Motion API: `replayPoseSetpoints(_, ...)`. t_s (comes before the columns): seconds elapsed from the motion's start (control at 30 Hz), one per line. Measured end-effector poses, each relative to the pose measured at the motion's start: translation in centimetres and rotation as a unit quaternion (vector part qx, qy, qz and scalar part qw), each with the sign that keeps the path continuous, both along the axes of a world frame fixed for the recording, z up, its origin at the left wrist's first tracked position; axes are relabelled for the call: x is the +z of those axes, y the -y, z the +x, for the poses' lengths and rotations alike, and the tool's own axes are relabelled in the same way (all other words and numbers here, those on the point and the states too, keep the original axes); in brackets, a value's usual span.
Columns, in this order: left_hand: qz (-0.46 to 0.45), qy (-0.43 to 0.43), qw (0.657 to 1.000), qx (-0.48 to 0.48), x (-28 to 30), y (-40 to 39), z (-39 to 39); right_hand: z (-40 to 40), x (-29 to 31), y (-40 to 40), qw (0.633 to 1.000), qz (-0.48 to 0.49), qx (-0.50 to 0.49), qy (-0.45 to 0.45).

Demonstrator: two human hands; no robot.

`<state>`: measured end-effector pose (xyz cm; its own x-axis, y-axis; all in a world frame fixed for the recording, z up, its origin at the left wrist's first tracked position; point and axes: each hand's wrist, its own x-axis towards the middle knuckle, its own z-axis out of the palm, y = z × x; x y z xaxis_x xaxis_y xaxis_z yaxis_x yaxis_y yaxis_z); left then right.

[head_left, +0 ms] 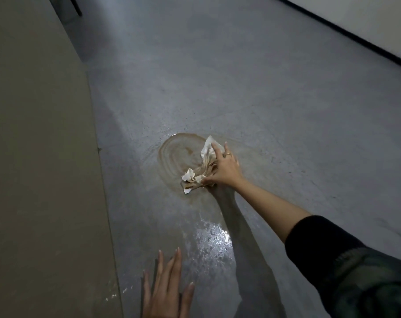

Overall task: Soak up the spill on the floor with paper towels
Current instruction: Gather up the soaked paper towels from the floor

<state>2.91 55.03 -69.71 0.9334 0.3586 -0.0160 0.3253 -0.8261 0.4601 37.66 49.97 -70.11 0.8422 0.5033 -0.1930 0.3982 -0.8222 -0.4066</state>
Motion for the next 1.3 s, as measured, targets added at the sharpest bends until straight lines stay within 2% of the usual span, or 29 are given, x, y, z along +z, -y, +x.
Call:
replayPoseSetpoints(0.1, 0.011, -0.007, 1.000, -0.001, 0.2, 0.0, 0.0, 0.8, 0.3, -0.5, 0.998, -0.051, 0.027, -0.026)
replayPoseSetpoints(0.23, 0.007, -0.022, 1.000, 0.003, 0.7, -0.2, -0.2, 0.4, 0.7, -0.7, 0.989, -0.091, 0.101, 0.062)
replayPoseSetpoints(0.6, -0.098, -0.038, 0.994, 0.038, 3.5, -1.6, 0.1, -4.4, -0.6, 2.0, 0.951, 0.009, 0.227, 0.208)
replayPoseSetpoints(0.67, -0.096, -0.053, 0.994, 0.026, 4.2, -1.7, 0.5, -4.3, -0.6, 3.0, 0.955, -0.006, 0.213, 0.208)
replayPoseSetpoints(0.83, -0.098, -0.065, 0.993, -0.026, 4.6, -1.8, 1.9, -3.3, -0.2, 5.7, 0.982, -0.027, 0.105, 0.152)
replayPoseSetpoints(0.9, -0.097, -0.069, 0.992, -0.045, 4.9, -1.7, 2.7, -3.1, 0.2, 6.8, 0.990, 0.014, 0.055, 0.128)
replayPoseSetpoints(0.97, -0.094, -0.075, 0.990, -0.072, 5.5, -1.3, 3.6, -3.1, 0.7, 7.7, 0.989, 0.124, -0.041, 0.068)
replayPoseSetpoints(1.0, -0.099, -0.072, 0.989, -0.080, 5.9, -1.1, 4.1, -3.3, 1.2, 7.9, 0.974, 0.199, -0.107, 0.013)
replayPoseSetpoints(1.03, -0.109, -0.068, 0.988, -0.087, 6.4, -0.8, 4.8, -3.5, 2.0, 8.1, 0.940, 0.282, -0.179, -0.066)
replayPoseSetpoints(1.1, -0.143, -0.063, 0.983, -0.097, 7.7, 0.0, 6.3, -4.0, 4.0, 8.8, 0.832, 0.427, -0.292, -0.202)
replayPoseSetpoints(1.2, -0.190, -0.043, 0.974, -0.114, 9.7, 1.6, 9.2, -4.6, 7.9, 10.6, 0.692, 0.556, -0.340, -0.309)
replayPoseSetpoints(1.27, -0.204, -0.029, 0.971, -0.124, 11.0, 2.6, 11.4, -5.0, 10.9, 12.4, 0.629, 0.616, -0.338, -0.333)
replayPoseSetpoints(1.3, -0.211, -0.024, 0.969, -0.126, 11.4, 3.1, 12.6, -5.2, 12.2, 13.5, 0.610, 0.635, -0.336, -0.334)
